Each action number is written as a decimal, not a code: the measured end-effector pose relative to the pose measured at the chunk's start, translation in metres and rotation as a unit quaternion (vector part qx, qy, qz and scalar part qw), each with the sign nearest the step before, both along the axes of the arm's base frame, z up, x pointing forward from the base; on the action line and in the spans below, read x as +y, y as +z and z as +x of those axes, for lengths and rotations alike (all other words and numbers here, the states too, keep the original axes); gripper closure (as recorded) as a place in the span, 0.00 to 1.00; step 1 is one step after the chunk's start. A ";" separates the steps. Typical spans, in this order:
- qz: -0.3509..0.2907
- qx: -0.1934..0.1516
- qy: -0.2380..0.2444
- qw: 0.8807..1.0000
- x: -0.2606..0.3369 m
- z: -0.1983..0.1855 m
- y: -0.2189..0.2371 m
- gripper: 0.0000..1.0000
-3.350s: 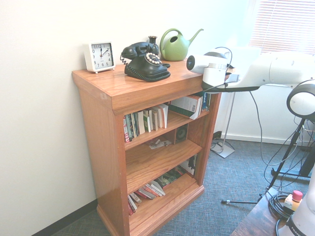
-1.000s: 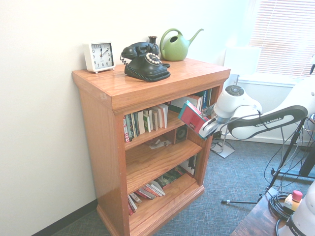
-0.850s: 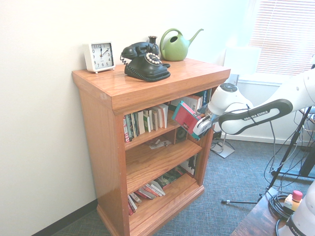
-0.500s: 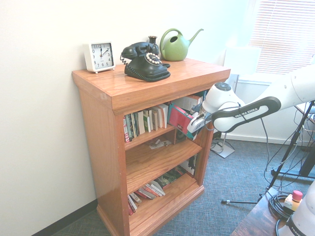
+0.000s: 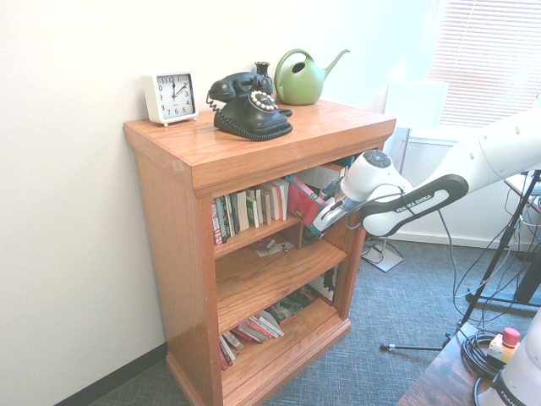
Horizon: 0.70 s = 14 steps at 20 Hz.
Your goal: Organize the shelf
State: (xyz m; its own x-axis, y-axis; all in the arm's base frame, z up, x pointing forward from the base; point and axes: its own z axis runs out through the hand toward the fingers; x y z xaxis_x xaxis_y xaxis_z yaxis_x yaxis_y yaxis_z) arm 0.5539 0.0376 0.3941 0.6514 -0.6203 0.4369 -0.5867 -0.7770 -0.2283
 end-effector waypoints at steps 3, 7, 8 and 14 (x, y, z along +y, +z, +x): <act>0.001 -0.006 0.000 1.000 0.001 0.009 0.004 1.00; 0.000 -0.015 -0.003 1.000 -0.001 0.025 0.013 1.00; 0.000 -0.016 -0.003 1.000 0.000 0.028 0.015 1.00; -0.005 -0.029 0.008 1.000 0.011 0.040 0.032 1.00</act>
